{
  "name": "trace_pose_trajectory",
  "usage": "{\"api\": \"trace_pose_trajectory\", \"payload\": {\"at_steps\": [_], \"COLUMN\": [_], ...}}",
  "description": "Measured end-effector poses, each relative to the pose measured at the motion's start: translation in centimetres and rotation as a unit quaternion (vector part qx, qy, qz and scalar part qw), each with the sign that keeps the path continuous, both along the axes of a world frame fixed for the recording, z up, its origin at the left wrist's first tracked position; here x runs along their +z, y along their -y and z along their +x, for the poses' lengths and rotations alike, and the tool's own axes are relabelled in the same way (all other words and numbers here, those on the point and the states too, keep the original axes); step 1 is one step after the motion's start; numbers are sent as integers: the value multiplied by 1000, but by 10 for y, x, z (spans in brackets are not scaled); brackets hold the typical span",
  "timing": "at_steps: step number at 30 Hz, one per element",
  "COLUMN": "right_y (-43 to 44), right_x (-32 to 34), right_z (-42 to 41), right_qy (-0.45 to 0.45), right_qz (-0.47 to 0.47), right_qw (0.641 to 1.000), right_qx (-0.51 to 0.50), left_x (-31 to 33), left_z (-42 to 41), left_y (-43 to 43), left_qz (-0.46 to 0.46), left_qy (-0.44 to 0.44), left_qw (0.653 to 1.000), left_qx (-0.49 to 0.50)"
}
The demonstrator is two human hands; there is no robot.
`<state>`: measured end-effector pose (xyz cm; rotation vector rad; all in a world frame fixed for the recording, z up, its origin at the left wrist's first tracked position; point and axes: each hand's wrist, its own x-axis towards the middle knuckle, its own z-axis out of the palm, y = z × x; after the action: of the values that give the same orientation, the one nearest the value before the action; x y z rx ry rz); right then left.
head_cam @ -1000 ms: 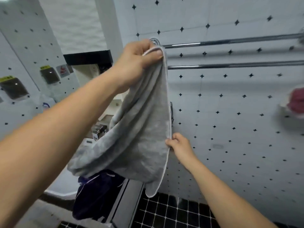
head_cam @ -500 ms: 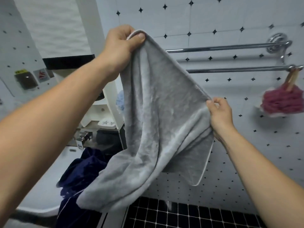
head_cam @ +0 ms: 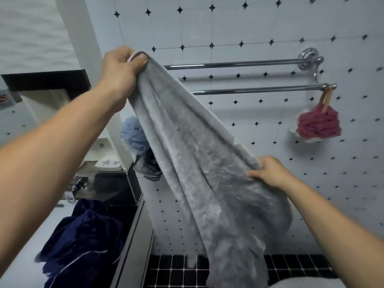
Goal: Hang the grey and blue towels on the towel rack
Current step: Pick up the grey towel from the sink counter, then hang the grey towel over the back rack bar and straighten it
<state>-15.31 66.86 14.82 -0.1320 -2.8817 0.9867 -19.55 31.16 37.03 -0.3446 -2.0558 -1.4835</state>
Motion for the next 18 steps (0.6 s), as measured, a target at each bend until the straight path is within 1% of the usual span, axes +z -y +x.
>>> {"api": "trace_pose_trajectory", "payload": {"at_steps": [2,4,5,7,9,11,14,15,16,17,18], "right_y": [-25,-46,-52,-53,-40,-15,25,38,51,63,74], "right_x": [-11,-19,-20,-16,-3,19,54,62,68,72,75], "right_z": [6,15,18,21,20,17,14,14,13,12,12], "right_qy": [43,59,58,51,56,69,80,81,72,53,29], "right_qz": [42,36,10,-80,-215,-354,-481,-539,-611,-668,-708], "right_qw": [995,986,982,970,949,913,864,833,786,741,705], "right_qx": [-74,-149,-182,-224,-222,-191,-126,-92,-64,-51,-40], "left_x": [-3,-9,-13,-26,-44,-72,-124,-140,-154,-165,-171], "left_z": [-3,-5,-6,-7,-5,0,22,30,39,48,57], "left_y": [6,10,11,6,-7,-26,-63,-76,-89,-103,-116], "left_qz": [24,49,54,54,66,128,211,222,235,236,240], "left_qy": [10,30,49,103,157,226,361,379,375,357,339], "left_qw": [1000,998,997,993,985,964,899,887,881,884,887], "left_qx": [5,1,-2,-10,-27,-58,-128,-147,-168,-187,-201]}}
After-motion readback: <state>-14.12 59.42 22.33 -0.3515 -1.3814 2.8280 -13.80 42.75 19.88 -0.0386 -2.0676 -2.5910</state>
